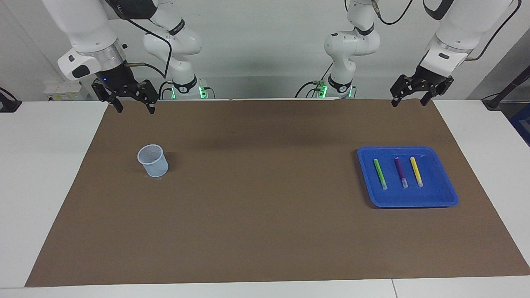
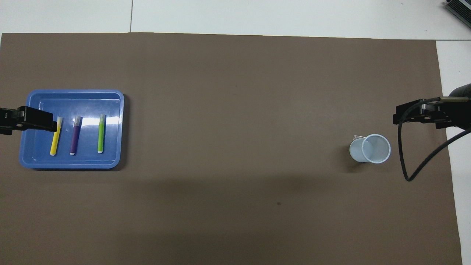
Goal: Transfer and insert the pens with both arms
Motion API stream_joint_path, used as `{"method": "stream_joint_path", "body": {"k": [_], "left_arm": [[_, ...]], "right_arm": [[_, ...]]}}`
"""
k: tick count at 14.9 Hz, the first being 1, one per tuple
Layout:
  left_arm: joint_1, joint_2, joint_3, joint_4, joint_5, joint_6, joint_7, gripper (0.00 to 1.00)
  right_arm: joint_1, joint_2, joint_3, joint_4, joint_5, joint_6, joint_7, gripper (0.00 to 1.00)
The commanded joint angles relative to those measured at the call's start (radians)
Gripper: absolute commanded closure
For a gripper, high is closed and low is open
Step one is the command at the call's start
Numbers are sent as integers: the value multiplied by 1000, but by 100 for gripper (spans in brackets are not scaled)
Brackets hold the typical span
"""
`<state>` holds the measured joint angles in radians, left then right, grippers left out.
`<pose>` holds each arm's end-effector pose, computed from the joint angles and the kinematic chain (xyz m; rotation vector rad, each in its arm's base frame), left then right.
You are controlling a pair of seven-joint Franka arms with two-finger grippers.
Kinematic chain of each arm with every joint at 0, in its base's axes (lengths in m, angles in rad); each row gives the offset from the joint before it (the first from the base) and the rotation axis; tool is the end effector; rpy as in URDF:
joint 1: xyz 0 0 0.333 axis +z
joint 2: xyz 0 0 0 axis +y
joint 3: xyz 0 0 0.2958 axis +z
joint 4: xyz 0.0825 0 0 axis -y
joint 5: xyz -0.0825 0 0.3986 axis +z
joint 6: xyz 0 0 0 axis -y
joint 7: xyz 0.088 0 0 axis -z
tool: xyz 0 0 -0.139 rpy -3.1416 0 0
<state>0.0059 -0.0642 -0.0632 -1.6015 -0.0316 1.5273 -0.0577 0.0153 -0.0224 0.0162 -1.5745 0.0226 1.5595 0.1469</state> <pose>0.5444 -0.0367 0.5894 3.1146 -0.0010 -0.0182 0.5615 0.0209 0.5822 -3.1136 0.1793 -0.0084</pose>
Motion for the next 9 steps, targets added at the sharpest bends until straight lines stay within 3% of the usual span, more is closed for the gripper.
{"method": "stream_joint_path", "body": {"k": [1,9], "left_arm": [[2,7,2,20,-5,-18,7,0],[5,7,3,18,-1,-13,4,0]], "right_arm": [[-6,-24,2,-30,-12,19,-15,0],[-6,-24,4,-30,-12,19,-15,0]]}}
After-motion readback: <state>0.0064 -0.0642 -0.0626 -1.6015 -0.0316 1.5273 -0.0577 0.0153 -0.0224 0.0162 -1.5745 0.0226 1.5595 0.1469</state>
